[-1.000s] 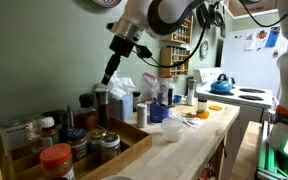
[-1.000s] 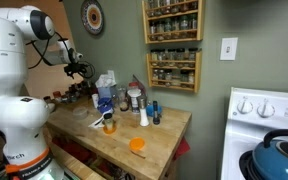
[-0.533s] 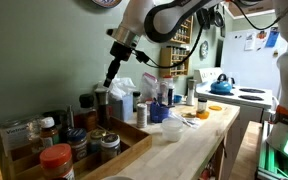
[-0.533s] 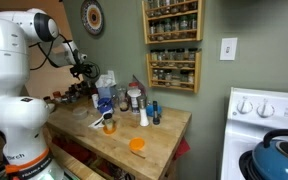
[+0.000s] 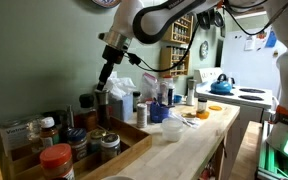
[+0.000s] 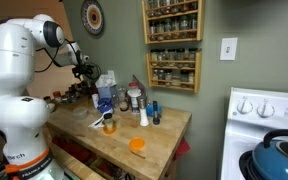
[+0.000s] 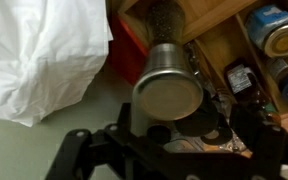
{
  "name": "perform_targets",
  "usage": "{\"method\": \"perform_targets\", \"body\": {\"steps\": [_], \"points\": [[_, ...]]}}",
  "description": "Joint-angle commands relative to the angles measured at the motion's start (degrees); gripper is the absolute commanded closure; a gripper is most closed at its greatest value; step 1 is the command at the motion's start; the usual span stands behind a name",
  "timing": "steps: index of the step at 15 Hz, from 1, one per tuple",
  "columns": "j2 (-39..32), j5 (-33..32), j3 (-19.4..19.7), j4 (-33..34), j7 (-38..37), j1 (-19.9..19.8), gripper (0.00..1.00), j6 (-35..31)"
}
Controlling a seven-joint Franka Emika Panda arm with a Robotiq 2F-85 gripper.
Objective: Remove the silver object from the wooden tray
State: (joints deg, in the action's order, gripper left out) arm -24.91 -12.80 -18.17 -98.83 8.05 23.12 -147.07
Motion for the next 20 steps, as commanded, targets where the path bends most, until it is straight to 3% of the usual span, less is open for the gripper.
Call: {"method": "perform_targets", "body": {"steps": [1, 11, 14, 15, 16, 19, 20], "points": [[-3.2, 1.3, 0.0, 4.1, 1.3, 0.6, 0.0, 3.2], [-5.6, 4.0, -0.1, 7.1, 1.7, 0.2, 0.0, 9.4], [-5.7, 4.4, -0.1, 7.0, 1.7, 0.2, 0.0, 8.3], [-5.7, 4.1, 0.2, 7.0, 1.4, 0.4, 0.09, 7.7], [-5.6, 3.8, 0.3, 7.0, 1.5, 0.5, 0.26, 7.5], [-5.5, 3.4, 0.5, 7.0, 1.4, 0.7, 0.51, 7.7], [-5.4, 3.1, 0.7, 6.9, 1.3, 0.8, 0.54, 7.6]]}}
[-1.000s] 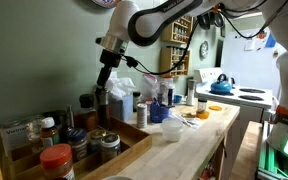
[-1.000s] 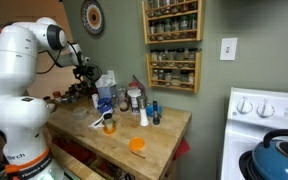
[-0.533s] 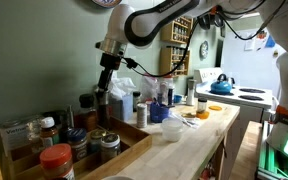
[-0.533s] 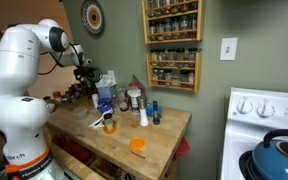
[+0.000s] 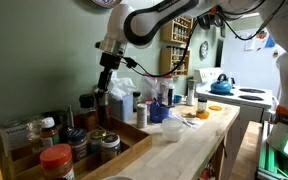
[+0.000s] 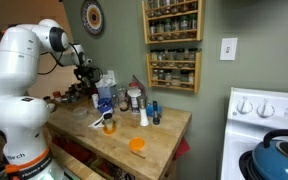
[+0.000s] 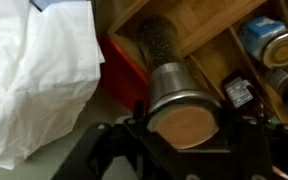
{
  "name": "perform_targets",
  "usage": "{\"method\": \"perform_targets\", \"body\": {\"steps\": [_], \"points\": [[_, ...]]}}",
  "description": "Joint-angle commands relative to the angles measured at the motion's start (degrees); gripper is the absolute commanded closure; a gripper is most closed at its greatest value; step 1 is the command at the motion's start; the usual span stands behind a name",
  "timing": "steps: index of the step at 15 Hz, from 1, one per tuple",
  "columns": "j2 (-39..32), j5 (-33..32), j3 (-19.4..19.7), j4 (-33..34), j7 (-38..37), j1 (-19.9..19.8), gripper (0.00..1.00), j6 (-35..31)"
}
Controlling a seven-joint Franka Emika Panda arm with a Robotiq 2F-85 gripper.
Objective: Remove the silver object from the wooden tray
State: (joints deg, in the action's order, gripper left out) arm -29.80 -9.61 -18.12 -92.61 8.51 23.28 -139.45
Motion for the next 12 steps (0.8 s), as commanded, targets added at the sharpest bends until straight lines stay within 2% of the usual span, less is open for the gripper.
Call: {"method": "perform_targets", "body": {"steps": [1, 5, 9, 12], "points": [[-0.4, -0.4, 0.8, 0.6, 0.7, 0.8, 0.54, -0.2], [3.9, 3.8, -2.1, -3.2, 2.4, -1.4, 0.54, -4.1], [10.5, 15.4, -7.3, -8.9, 7.2, -6.4, 0.54, -3.3], [14.0, 21.7, -7.8, -12.6, 7.8, -7.9, 0.54, -3.3]]}}
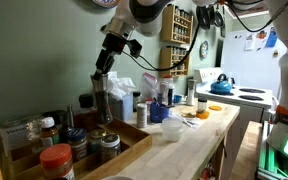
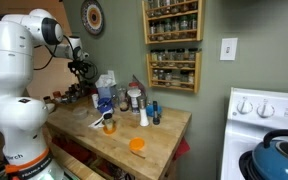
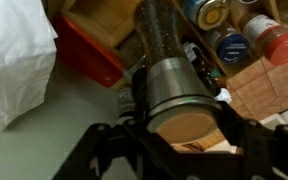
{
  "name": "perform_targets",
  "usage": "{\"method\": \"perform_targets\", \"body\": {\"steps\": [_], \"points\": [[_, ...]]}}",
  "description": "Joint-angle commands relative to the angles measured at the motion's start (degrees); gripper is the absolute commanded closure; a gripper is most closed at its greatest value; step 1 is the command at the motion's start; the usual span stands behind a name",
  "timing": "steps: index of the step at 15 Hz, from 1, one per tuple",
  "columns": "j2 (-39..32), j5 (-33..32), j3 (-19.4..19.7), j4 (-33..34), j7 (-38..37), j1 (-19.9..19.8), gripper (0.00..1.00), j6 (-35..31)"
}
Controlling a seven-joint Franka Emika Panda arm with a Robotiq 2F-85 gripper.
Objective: Remove the silver object from the wooden tray
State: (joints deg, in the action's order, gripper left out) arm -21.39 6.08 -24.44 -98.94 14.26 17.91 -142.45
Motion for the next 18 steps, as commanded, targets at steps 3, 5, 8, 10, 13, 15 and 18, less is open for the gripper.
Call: {"method": "perform_targets", "body": {"steps": [3, 5, 8, 10, 13, 15, 18], "points": [[7.8, 8.6, -0.6, -10.0, 2.4, -2.7, 0.54, 0.2], [10.8, 9.7, -0.6, -13.1, 2.6, -3.0, 0.54, -0.7], [17.9, 11.4, -1.0, -19.4, 3.9, -3.0, 0.54, -4.5], [23.9, 13.8, -0.8, -24.1, 4.0, -2.4, 0.54, -9.3], [20.6, 12.4, 1.0, -20.4, 3.4, -0.5, 0.29, -7.1], [23.7, 12.9, 1.4, -22.7, 3.4, 0.0, 0.54, -7.2], [27.4, 8.7, 3.5, -25.3, -2.6, -1.4, 0.54, -8.2]]}}
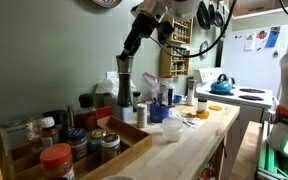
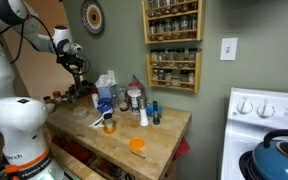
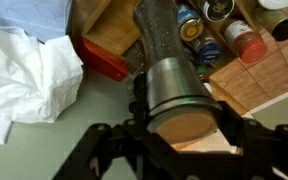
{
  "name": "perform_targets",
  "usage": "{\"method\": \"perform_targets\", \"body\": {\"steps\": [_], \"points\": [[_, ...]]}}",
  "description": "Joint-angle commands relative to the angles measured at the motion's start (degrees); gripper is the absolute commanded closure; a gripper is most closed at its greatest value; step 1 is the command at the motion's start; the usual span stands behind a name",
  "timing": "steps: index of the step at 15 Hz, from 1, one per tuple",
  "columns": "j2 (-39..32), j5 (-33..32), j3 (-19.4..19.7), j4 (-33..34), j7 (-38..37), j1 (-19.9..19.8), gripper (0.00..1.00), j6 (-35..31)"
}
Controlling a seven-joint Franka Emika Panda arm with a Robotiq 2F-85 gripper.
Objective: Remove the silver object from the wooden tray
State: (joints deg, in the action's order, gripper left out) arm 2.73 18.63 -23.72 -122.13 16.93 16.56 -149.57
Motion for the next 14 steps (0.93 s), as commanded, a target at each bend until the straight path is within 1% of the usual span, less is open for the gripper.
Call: {"method": "perform_targets", "body": {"steps": [1, 3, 4, 6, 8, 10, 11, 12, 14], "points": [[4.6, -5.9, 3.8, -3.1, -8.4, -0.7, 0.54, -1.7], [5.9, -9.2, 5.7, -4.1, -13.1, -1.8, 0.54, -2.0], [6.6, -9.7, 6.6, -4.7, -14.7, -2.2, 0.54, -1.9], [8.5, -12.4, 7.9, -6.4, -18.7, -3.4, 0.54, -0.8], [9.6, -14.3, 8.7, -8.1, -21.9, -4.4, 0.54, 0.6], [9.5, -15.5, 8.9, -9.8, -24.3, -5.1, 0.54, -0.4], [9.2, -17.8, 8.7, -10.3, -26.6, -6.0, 0.54, -0.7], [7.3, -14.8, 9.4, -7.9, -22.5, -4.5, 0.29, -0.3], [7.3, -16.3, 9.5, -9.1, -24.4, -5.1, 0.29, -0.3]]}}
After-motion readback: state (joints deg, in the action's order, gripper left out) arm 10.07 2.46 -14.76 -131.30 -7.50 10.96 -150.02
